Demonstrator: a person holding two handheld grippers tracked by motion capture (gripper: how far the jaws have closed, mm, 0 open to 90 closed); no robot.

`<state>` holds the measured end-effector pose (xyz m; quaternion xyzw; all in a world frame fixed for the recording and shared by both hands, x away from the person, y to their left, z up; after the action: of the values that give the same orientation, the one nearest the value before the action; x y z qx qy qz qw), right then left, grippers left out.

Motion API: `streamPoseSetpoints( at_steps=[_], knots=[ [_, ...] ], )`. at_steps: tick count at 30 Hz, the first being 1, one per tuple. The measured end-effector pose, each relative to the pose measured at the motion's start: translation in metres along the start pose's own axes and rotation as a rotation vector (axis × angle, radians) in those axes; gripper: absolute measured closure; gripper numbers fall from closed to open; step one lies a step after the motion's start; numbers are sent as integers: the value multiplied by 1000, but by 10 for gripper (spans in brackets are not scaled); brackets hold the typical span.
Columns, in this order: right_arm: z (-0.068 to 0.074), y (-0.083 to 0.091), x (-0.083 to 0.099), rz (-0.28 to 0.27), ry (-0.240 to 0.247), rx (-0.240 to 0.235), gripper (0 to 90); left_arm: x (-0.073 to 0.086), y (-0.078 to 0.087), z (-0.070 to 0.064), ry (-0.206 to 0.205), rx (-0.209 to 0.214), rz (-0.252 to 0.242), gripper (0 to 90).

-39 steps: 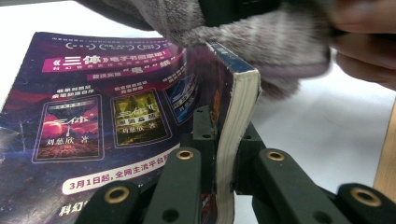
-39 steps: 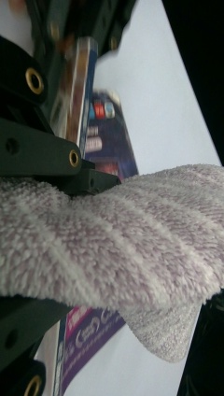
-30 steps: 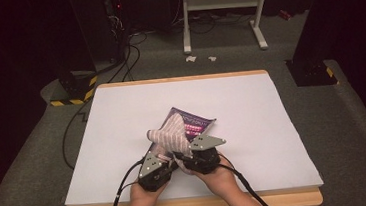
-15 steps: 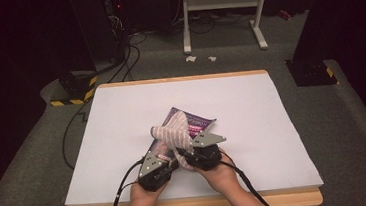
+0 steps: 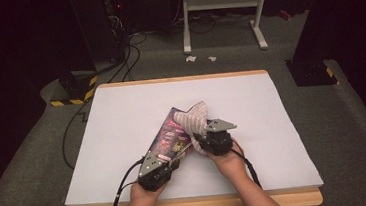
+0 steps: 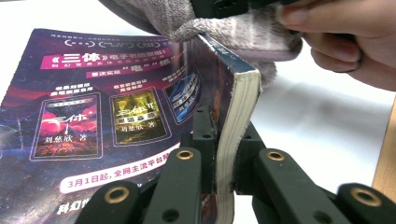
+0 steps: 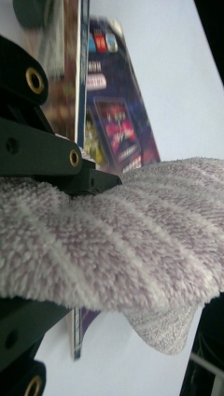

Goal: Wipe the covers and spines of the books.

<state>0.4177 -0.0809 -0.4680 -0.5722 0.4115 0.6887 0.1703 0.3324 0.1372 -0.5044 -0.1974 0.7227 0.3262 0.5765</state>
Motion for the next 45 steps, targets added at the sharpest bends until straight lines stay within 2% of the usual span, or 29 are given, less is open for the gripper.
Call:
streamPoseSetpoints(
  at_steps=[12,16,18,21,26,29,33,34,39,45],
  knots=[
    [-60,-20,12,60,-54,139,701,0,0,1,5,3,0,832],
    [-81,-25,18,78,-95,190,701,0,0,1,5,3,-1,832],
    [-89,-26,21,83,-116,203,701,-1,0,1,2,2,-1,832],
    [-90,-26,21,84,-117,208,702,-1,1,1,1,4,-2,832],
    [-78,-22,17,77,-103,166,702,-1,1,1,-5,-1,-3,832],
    [-64,-17,12,61,-73,128,702,-1,1,1,-4,0,-4,832],
    [-39,-9,5,37,-26,75,701,-1,1,0,-5,2,-4,831],
    [-33,-7,4,25,-32,37,701,-1,1,0,-5,1,-4,831],
    [8,4,-2,-15,26,-60,700,0,1,0,-5,1,-3,831],
    [49,18,-8,-59,66,-178,699,0,1,0,-5,-1,-2,831]
  ],
)
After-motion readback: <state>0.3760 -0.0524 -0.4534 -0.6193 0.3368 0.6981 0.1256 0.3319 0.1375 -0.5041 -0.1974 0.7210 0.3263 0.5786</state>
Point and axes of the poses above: each handheld gripper's, and its own axes: y roughly backward along the jaws, x roughly out of its underside, z roughly to its left, the point moved 2 cm from there along -y, roughly forward along the jaws, and after that the axes turned 10 degrees about -z, right-handed, at the moved point
